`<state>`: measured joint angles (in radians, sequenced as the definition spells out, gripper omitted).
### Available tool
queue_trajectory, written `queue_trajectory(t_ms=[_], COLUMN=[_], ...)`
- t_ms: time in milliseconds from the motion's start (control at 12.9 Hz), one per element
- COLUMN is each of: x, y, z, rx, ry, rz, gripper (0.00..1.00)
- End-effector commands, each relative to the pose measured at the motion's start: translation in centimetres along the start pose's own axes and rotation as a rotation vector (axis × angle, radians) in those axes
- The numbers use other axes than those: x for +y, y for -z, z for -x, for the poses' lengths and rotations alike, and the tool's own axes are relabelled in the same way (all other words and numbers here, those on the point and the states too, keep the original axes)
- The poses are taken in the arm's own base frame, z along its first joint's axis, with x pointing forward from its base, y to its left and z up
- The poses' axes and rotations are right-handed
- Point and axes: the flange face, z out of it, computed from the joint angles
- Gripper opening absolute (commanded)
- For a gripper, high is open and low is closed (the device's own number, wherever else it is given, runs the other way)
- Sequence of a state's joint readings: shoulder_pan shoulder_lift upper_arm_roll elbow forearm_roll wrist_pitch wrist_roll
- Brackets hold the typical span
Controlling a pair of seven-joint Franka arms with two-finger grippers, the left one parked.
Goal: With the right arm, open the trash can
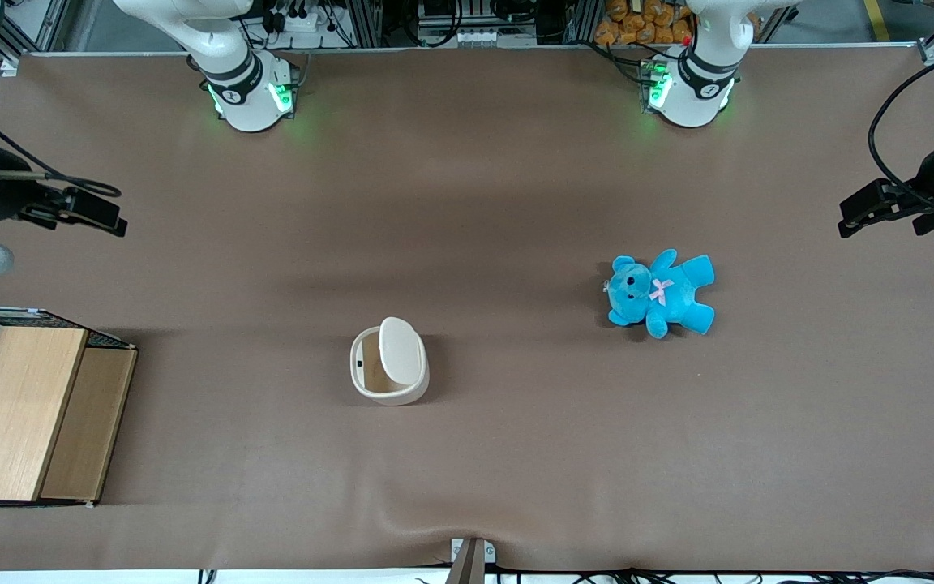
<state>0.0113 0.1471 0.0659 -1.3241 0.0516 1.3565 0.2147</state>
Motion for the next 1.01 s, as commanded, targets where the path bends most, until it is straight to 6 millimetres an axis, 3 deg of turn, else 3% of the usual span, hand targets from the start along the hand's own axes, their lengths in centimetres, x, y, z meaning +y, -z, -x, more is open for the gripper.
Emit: queue_trajectory(t_ms=[0, 387, 928], x=[1.7, 3.9, 4.0], y=[-0.4, 0.0, 0.5], z=[2.6, 2.3, 3.1], rx=[0.022, 0.033, 0.041], ry=[0.014, 0.061, 0.058], rz=[-0.006, 0.015, 0.034], gripper=[1.0, 1.0, 1.0])
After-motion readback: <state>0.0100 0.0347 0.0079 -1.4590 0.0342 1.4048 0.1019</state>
